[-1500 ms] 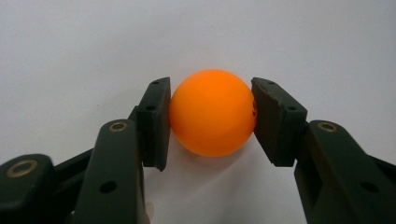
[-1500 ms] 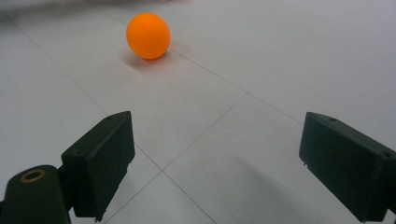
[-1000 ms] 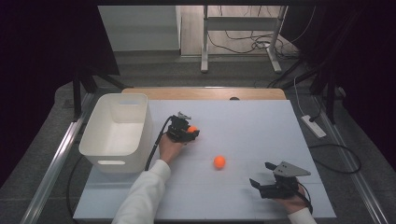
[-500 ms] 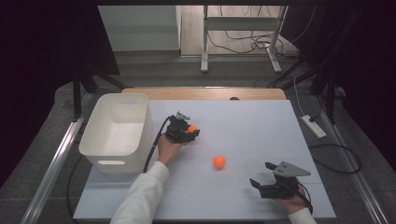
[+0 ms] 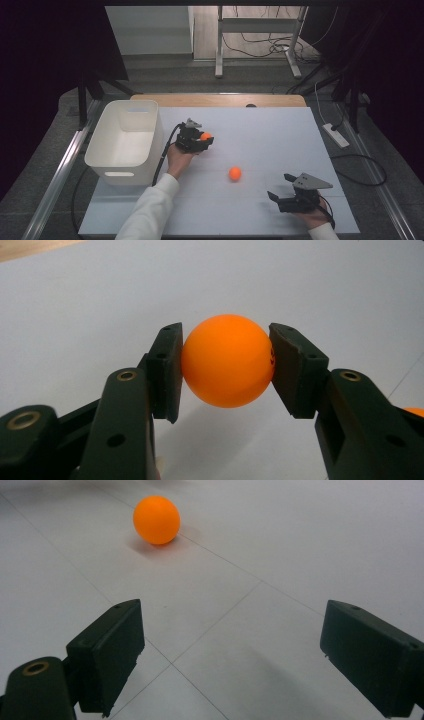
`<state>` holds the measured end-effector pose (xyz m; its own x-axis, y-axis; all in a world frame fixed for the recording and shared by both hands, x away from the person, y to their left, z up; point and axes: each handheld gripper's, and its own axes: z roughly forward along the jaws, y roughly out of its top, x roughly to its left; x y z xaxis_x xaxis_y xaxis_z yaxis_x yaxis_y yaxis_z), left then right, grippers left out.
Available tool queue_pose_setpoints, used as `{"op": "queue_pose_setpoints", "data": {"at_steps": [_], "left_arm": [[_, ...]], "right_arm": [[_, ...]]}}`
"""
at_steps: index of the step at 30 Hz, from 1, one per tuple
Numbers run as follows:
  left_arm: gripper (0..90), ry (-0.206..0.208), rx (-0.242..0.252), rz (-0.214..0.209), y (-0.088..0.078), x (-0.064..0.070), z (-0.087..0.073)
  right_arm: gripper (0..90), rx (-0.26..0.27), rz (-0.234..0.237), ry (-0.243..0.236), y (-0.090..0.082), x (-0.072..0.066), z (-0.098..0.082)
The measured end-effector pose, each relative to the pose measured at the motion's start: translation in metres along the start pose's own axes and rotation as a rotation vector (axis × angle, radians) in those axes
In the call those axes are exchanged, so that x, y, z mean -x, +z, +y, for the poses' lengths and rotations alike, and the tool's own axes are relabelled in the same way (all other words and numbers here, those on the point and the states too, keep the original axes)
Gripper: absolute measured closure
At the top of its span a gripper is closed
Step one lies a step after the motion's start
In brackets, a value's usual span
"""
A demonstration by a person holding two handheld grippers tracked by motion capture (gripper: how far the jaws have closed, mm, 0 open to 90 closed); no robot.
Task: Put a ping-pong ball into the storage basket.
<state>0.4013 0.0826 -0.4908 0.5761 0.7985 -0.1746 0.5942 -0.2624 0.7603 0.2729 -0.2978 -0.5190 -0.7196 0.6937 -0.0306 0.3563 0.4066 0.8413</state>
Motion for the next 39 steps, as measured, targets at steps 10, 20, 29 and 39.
{"op": "queue_pose_setpoints", "data": {"at_steps": [10, 20, 29, 39], "left_arm": [[50.6, 0.004, 0.050, -0.014, -0.020, 0.003, 0.004], [50.6, 0.009, 0.073, -0.019, -0.029, 0.003, 0.005], [50.6, 0.018, 0.090, -0.024, -0.034, 0.006, 0.008], [50.6, 0.036, 0.105, -0.025, -0.041, 0.011, 0.012]], "right_arm": [[10.4, 0.003, -0.002, -0.002, 0.000, 0.000, 0.000], [10.4, 0.002, -0.003, -0.003, 0.000, -0.001, 0.001], [10.3, 0.002, -0.004, -0.005, 0.000, -0.001, 0.001], [10.4, 0.003, -0.002, -0.004, 0.000, -0.001, 0.001]]}}
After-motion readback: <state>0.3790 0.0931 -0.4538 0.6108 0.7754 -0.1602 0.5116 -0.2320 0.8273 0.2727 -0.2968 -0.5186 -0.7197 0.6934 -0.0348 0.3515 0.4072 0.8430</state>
